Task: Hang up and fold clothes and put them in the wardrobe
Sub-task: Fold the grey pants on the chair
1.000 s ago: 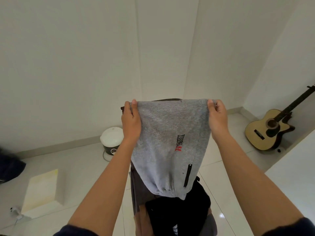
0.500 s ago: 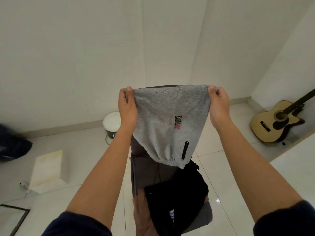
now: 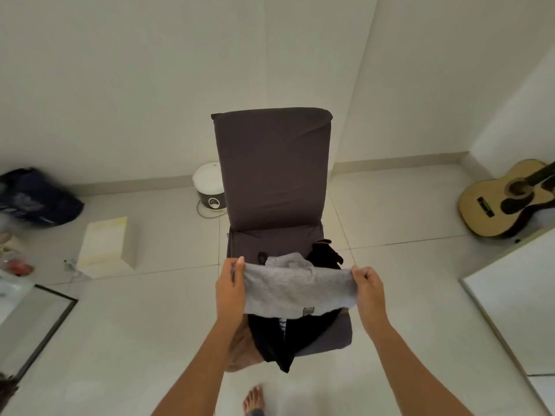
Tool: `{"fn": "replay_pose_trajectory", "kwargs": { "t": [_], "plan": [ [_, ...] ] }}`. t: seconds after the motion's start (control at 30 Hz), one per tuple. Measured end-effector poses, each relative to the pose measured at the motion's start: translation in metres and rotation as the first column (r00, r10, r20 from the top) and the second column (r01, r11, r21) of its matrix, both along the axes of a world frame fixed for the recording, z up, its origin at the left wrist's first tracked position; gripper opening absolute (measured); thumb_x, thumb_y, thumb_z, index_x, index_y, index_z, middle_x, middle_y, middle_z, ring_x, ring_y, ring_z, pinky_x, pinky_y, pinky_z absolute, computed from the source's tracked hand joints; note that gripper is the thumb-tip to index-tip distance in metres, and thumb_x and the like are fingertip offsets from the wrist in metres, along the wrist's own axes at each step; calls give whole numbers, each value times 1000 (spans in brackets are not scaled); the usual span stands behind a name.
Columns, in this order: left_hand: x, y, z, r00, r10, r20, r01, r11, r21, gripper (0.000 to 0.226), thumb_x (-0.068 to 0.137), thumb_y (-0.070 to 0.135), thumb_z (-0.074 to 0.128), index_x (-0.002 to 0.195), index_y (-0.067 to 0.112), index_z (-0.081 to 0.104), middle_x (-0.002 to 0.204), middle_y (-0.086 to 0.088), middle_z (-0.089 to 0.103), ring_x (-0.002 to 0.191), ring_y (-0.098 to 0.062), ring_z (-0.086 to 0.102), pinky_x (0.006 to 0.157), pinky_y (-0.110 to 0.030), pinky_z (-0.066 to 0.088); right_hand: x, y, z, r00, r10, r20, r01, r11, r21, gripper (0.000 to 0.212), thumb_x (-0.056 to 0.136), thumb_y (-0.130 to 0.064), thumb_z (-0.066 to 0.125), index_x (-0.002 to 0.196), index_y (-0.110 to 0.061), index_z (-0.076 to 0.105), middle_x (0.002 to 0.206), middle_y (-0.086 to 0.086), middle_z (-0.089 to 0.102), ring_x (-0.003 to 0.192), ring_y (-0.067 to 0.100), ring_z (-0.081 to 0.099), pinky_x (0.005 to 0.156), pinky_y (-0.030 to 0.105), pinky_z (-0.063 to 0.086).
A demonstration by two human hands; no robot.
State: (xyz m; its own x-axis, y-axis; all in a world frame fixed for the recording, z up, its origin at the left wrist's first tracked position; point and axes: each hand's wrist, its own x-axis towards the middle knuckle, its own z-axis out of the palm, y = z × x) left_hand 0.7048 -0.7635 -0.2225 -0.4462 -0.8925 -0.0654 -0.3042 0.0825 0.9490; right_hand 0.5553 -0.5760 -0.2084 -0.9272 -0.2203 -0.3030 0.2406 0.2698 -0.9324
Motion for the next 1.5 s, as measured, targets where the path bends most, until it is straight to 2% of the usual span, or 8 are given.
{"fn": "replay_pose_trajectory", "kwargs": {
  "t": [0.4,0.63,0.9,1.0,1.07,1.17,1.33,1.5],
  "plan": [
    [-59,-54,-75,984,65,164,-83,991,109,30,98,38,42,92,9,48,77,0,51,74,-15,49,67,-28,35,-71,-60,-72,993,117,10,-117,978,174,12,94,-16,54,98,-5,57,92,7,60,85,20,57,69,28,46],
    [-124,-116,-137,962,85,260,-116,988,106,34,96,36,48,105,3,53,92,-3,53,87,-16,49,69,-19,31,-137,-122,-129,998,68,-18,-60,959,276,13,86,-13,65,98,-9,66,95,10,69,92,27,64,89,43,51],
    [-164,-145,-207,918,116,379,-146,988,51,33,97,35,48,113,6,52,105,-7,57,92,-20,54,75,-26,37,-166,-167,-182,989,-61,-137,104,938,330,15,86,0,57,98,-10,56,89,1,59,84,16,54,78,25,45],
    [-158,-124,-240,891,-135,434,216,966,-142,41,98,35,45,133,15,47,134,-6,49,124,-22,46,101,-38,40,-146,-168,-212,904,240,-354,-57,888,457,26,85,-1,58,111,-6,57,116,8,57,111,23,52,96,26,39],
    [-150,-99,-259,805,-369,464,473,871,-128,51,98,44,37,141,17,40,146,-5,40,138,-19,31,112,-40,28,-125,-162,-235,757,558,-339,-329,774,541,29,88,-6,57,117,-8,59,129,9,55,127,24,45,107,29,31],
    [-137,-73,-279,757,-471,453,543,839,-35,57,99,47,30,149,20,22,156,2,21,144,-7,8,120,-36,7,-107,-145,-260,568,793,-219,-503,546,670,34,96,-19,47,129,-17,56,140,3,50,137,20,35,116,42,23],
    [-116,-74,-291,708,-426,563,492,870,39,58,99,46,23,150,27,2,159,5,-5,143,-5,-12,116,-32,-9,-128,-116,-268,588,809,32,-497,330,802,52,101,-43,26,149,-25,24,157,-6,20,146,11,8,117,43,-2],
    [-82,-63,-289,692,-376,616,394,912,114,55,100,45,18,150,29,-1,159,2,-5,146,-12,-8,116,-39,-6,-122,-90,-261,718,695,-41,-440,499,747,51,100,-38,35,147,-18,31,154,2,29,145,19,18,118,45,6]
  ]
}}
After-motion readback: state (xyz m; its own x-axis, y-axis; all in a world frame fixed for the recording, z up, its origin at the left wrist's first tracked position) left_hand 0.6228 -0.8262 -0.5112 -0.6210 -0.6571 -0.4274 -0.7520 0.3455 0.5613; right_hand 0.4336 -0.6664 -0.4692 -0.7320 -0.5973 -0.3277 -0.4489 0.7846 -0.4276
